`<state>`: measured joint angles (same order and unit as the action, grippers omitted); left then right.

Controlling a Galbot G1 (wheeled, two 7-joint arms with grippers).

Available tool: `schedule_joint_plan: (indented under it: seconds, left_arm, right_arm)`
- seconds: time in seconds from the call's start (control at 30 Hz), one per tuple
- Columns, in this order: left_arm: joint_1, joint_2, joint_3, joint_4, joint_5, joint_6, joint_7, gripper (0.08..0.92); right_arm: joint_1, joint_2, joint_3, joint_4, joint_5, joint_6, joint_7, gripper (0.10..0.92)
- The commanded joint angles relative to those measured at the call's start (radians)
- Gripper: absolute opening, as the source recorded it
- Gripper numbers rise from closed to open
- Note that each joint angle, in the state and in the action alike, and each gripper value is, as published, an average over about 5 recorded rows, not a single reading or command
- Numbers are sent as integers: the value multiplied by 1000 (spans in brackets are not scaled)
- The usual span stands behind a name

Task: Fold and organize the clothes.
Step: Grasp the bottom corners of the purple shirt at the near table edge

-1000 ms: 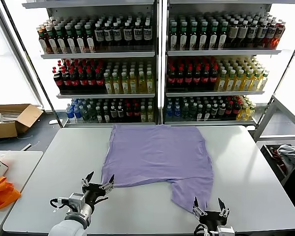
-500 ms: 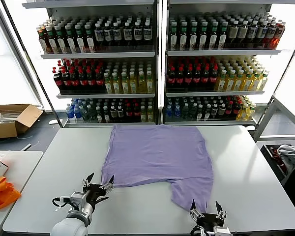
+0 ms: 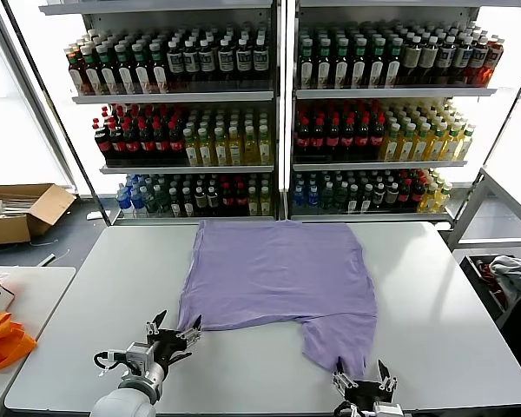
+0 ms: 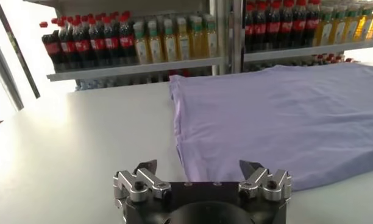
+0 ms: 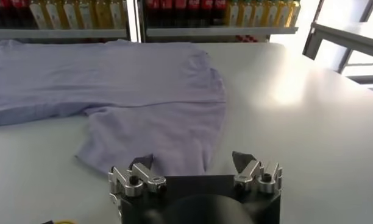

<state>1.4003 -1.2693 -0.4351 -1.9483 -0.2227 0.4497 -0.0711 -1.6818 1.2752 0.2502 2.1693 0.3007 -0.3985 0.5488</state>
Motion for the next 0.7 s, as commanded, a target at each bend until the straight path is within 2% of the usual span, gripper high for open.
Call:
schedule_joint_plan:
  seconds: [0.03, 0.17, 0.23, 0.47, 0.7]
  left_arm:
    - [4, 2, 2, 4, 12, 3, 7, 822]
    - [9, 2, 6, 6, 23, 2, 14, 793]
    - [12, 2, 9, 7, 26, 2, 16, 745]
    - [31, 5, 12, 12, 33, 1, 25, 545]
    - [46, 4, 13, 10, 34, 1, 29, 338]
  right_arm:
    - [0, 2, -2, -4, 1, -4, 0, 823]
    - [-3, 1, -1, -9, 9, 1, -5, 788]
    - [-5, 1, -3, -9, 10, 5, -8, 733]
    - [-11, -2, -6, -8, 8, 16, -15, 552]
    - [-10, -10, -1, -3, 15, 18, -27, 335]
